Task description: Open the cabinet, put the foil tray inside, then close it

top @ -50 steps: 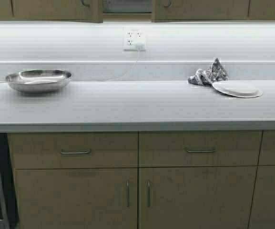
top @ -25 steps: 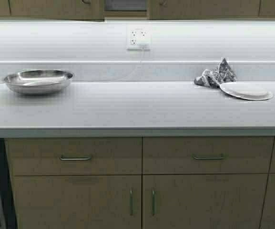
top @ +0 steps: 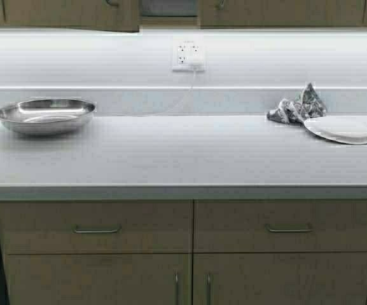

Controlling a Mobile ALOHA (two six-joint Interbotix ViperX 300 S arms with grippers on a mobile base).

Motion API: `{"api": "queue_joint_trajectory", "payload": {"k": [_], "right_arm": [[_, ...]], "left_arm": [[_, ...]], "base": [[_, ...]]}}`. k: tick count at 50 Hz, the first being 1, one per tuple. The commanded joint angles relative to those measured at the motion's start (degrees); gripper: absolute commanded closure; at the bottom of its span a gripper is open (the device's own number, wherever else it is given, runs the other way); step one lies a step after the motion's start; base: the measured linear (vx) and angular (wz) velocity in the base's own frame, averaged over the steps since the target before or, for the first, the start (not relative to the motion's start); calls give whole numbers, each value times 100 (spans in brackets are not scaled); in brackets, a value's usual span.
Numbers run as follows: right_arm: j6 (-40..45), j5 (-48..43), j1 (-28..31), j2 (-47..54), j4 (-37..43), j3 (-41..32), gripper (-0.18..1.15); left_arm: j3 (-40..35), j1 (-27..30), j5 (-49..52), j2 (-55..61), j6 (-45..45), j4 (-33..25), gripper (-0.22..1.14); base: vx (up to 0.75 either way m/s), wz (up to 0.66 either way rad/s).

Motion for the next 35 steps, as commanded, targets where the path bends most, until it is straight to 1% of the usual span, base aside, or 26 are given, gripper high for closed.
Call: {"api": "queue_joint_trajectory", "payload": {"k": [1, 8, 15, 21, 28, 31, 35], "right_arm": [[-9, -88, 62, -246, -9, 316, 90], [-9, -308, 220, -237, -18, 475, 90], [18, -642, 396, -193, -18, 492, 90], [35, -659, 457, -176, 0, 492, 90], [26, -659, 457, -149, 18, 448, 90], [35, -659, 457, -167, 18, 439, 90], [44, -606, 457, -211, 18, 475, 90]], "left_arm": [[-281, -18, -9, 44, 26, 9, 86], [-765, -9, 0, 413, 53, 9, 86], [-1415, -18, 70, 940, 53, 9, 86], [-2101, -44, 378, 1485, 0, 9, 86], [-2760, -114, 492, 2118, 26, 9, 86], [-2804, -123, 606, 2153, 18, 9, 86], [-2566, -141, 677, 1942, 18, 9, 86]], "base": [[21, -3], [21, -5], [18, -6], [15, -4], [11, 0], [7, 1], [5, -3]]}}
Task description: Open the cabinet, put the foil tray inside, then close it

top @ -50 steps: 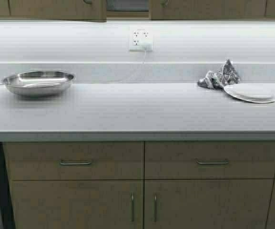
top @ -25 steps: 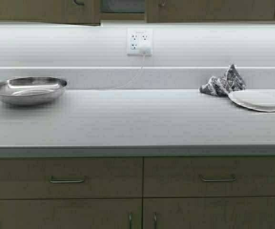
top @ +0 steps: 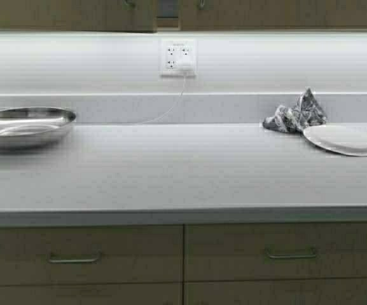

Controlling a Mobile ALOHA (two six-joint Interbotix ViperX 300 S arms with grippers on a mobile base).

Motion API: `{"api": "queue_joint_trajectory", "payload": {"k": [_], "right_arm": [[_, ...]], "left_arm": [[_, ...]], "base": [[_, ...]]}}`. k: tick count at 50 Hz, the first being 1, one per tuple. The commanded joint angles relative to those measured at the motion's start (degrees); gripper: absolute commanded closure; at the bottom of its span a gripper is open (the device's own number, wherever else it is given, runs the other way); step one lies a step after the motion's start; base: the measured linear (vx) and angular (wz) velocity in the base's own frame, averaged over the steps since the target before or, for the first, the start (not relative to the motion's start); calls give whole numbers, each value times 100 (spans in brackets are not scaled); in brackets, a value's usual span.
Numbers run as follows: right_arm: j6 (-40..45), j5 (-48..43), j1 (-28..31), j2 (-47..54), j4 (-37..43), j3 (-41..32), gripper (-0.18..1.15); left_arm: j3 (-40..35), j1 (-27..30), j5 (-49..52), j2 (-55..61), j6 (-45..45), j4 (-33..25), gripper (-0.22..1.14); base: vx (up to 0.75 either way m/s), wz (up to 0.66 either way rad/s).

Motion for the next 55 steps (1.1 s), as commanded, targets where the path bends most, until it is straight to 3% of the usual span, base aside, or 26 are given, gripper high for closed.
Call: {"api": "queue_joint_trajectory", "payload": {"k": [1, 19, 27, 39, 55], "right_arm": [[0, 26, 9, -97, 9, -79, 90], [0, 70, 0, -220, 9, 35, 90], [-26, 26, 0, -149, 0, -308, 90], [-26, 325, 0, 211, 0, -1081, 90], [-44, 439, 0, 220, -9, -1072, 90]], "left_arm": [[88, -53, 53, -325, 0, 9, 86], [1389, -229, -413, -1371, -18, 9, 86], [1696, -229, -422, -1547, -35, 0, 86], [1934, -264, -413, -1617, -62, -18, 86], [1942, -264, -536, -1582, -44, -9, 86]], "base": [[6, -3], [7, 1], [4, 1], [3, 1], [0, 0]]}}
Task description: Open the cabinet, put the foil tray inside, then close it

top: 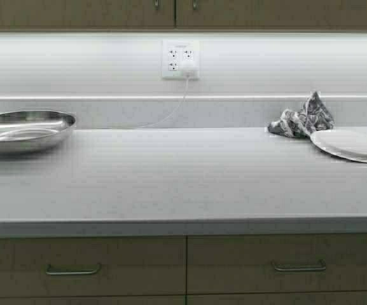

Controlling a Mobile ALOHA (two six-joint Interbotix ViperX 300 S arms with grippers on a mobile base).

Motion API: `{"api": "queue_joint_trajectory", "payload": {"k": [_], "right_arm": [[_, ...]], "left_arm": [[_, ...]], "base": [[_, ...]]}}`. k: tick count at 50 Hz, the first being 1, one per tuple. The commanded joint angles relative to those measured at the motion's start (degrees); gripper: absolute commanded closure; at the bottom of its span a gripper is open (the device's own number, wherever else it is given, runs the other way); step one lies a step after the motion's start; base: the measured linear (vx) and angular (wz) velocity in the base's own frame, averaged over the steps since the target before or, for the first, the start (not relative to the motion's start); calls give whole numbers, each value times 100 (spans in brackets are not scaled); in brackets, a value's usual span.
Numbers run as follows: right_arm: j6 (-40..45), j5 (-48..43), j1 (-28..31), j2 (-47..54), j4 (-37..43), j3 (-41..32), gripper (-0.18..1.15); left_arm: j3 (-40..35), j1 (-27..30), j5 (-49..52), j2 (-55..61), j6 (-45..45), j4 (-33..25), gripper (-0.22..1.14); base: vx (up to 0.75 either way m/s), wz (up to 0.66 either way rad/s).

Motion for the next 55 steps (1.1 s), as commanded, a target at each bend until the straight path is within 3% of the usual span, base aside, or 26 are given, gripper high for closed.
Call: {"api": "queue_joint_trajectory", "payload": {"k": [1, 55], "right_arm": [[0, 9, 9, -53, 9, -79, 90], [-18, 97, 9, -70, -18, 9, 90]], "left_arm": [[-79, -9, -105, -53, 9, 0, 86], [-53, -9, -114, -53, 35, 0, 86]], "base": [[0, 0], [0, 0]]}}
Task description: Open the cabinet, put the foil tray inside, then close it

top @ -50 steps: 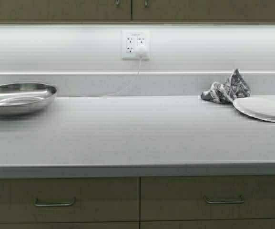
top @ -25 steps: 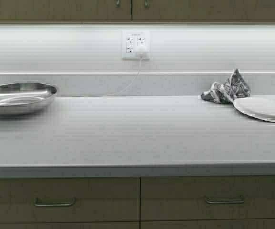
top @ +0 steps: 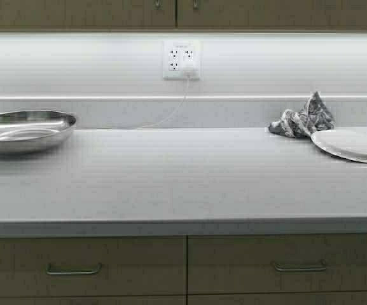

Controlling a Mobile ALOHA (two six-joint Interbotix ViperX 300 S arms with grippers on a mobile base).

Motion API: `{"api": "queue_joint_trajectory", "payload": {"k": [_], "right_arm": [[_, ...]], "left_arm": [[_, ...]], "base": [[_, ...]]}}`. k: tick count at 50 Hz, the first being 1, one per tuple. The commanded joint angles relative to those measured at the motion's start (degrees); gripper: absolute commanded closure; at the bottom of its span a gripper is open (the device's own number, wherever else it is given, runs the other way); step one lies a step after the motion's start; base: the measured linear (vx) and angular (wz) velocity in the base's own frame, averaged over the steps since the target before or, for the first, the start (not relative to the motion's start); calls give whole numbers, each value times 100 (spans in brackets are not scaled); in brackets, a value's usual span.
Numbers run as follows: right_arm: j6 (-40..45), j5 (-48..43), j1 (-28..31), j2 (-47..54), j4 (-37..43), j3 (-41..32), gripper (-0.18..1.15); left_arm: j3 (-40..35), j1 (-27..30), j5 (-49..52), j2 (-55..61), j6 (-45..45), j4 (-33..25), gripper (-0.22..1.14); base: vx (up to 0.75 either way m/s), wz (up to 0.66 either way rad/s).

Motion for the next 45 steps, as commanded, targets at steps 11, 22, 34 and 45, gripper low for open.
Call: {"api": "queue_joint_trajectory", "payload": {"k": [11, 22, 34, 45], "right_arm": [[-18, -35, 9, -79, -9, -62, 90], [-18, -26, 0, -79, -9, -18, 90], [-18, -35, 0, -79, -9, 9, 90], [-9, -35, 9, -79, -9, 35, 90]], "left_arm": [[-53, -9, -44, -53, -9, 0, 86], [-26, -9, -35, -53, -26, 0, 86], [35, -9, -44, -53, -35, 0, 86], [44, -9, -44, -53, -18, 0, 86]], "base": [[0, 0], [0, 0], [0, 0], [0, 0]]}}
